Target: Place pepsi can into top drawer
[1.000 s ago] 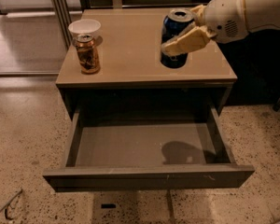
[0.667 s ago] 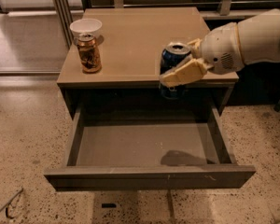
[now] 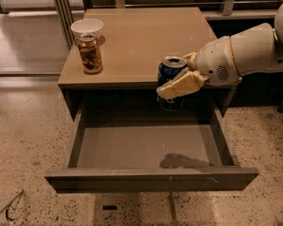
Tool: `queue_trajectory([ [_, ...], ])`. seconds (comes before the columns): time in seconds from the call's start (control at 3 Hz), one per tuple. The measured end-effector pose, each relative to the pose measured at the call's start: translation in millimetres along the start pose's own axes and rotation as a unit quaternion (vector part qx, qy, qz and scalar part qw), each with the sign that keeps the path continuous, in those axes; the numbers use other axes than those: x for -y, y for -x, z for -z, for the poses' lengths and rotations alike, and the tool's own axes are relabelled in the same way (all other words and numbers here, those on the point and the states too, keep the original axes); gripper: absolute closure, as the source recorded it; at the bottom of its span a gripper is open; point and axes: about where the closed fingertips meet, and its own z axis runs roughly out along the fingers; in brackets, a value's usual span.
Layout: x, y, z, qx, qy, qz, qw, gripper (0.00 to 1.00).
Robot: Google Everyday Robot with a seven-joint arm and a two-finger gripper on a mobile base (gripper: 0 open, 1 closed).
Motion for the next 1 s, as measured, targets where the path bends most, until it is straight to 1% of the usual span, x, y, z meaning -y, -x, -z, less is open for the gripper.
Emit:
queue_trajectory([
  [0.33, -4.1, -20.9, -14.5, -0.006, 0.01, 0.033, 0.9994, 1.0],
  [0.67, -8.2, -65.5, -47.6, 0.006, 0.025, 0.077, 0.9967, 1.0],
  [1.0, -6.5, -113.2, -85.9, 0.021, 0.038, 0.117, 0.9922, 1.0],
])
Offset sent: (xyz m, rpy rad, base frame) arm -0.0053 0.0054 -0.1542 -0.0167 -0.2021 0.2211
